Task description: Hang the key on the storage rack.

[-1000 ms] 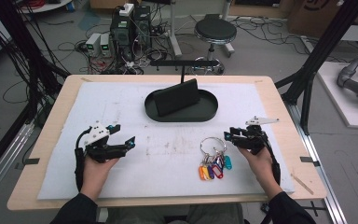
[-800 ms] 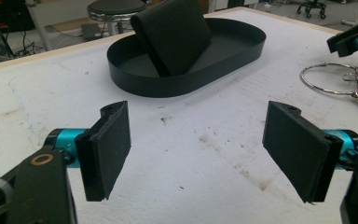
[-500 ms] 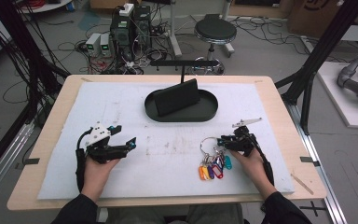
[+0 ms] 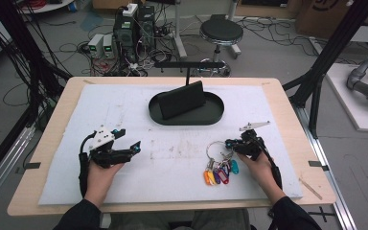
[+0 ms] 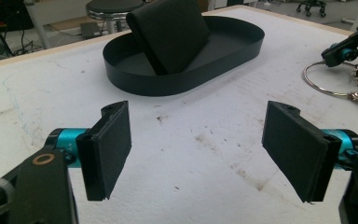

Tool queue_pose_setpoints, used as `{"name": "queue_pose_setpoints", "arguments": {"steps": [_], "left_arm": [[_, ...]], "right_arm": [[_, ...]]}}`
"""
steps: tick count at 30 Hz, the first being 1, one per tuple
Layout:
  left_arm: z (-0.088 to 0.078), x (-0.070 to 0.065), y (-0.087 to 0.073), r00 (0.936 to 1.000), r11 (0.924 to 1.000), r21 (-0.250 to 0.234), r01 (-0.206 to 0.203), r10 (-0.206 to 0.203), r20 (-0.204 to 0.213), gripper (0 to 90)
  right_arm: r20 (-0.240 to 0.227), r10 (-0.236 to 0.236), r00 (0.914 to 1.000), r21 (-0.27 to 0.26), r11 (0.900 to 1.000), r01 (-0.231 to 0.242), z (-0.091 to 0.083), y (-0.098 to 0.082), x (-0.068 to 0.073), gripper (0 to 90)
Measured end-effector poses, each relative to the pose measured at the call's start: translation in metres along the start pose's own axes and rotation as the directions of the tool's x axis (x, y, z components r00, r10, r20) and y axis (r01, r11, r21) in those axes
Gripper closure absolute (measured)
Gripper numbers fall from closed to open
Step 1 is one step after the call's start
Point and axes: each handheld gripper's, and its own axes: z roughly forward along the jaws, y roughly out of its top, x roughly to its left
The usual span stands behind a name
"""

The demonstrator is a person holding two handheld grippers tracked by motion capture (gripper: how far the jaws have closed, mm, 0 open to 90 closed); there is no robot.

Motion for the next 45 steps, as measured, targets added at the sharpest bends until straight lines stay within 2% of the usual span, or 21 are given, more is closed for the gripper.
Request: {"name": "queue_pose_setpoints", "arguments": {"steps": [4, 9, 14, 19, 23, 28, 39, 42, 45], "left_arm": [[0.0, 0.0, 0.0, 1.0, 1.0, -0.006, 0.004, -0.004, -0.005, 24.2], [0.001, -0.001, 0.001, 1.0, 1.0, -0.006, -0.003, 0.003, 0.0, 24.2], [0.001, -0.001, 0.001, 1.0, 1.0, -0.006, -0.002, 0.002, 0.001, 24.4], [0.002, -0.001, 0.001, 1.0, 0.9999, -0.009, -0.005, 0.005, 0.0, 24.4], [0.002, -0.002, 0.001, 1.0, 1.0, -0.008, -0.005, 0.005, 0.002, 24.4], [0.003, -0.003, 0.002, 1.0, 0.9999, -0.01, -0.007, 0.007, 0.005, 24.4], [0.005, -0.004, 0.002, 0.9999, 0.9999, -0.009, -0.008, 0.008, 0.015, 24.4], [0.005, -0.004, 0.002, 0.9998, 0.9999, -0.008, -0.012, 0.012, 0.019, 24.4], [0.005, -0.004, 0.002, 0.9997, 0.9999, -0.007, -0.013, 0.013, 0.019, 24.4]], "right_arm": [[-0.016, 0.008, 0.9998, -0.073, 0.997, -0.009, -0.011, 0.002, -0.002, 87.5], [-0.046, 0.026, 0.9986, -0.109, 0.994, -0.031, -0.017, 0.002, -0.004, 87.5], [-0.105, 0.01, 0.9945, -0.177, 0.984, -0.028, -0.025, 0.003, 0.001, 87.5], [-0.149, -0.005, 0.9889, -0.212, 0.977, -0.027, -0.031, 0.003, 0.006, 87.5], [-0.163, -0.029, 0.9863, -0.232, 0.973, -0.01, -0.034, 0.003, 0.01, 87.4], [-0.175, -0.059, 0.9829, -0.246, 0.969, 0.014, -0.036, 0.003, 0.015, 87.2], [-0.206, -0.084, 0.9749, -0.196, 0.98, 0.043, -0.03, 0.003, 0.024, 81.9], [-0.205, -0.09, 0.9746, -0.178, 0.983, 0.053, -0.027, 0.003, 0.025, 82.2], [-0.206, -0.092, 0.9741, -0.164, 0.985, 0.058, -0.026, 0.003, 0.025, 86.5]]}}
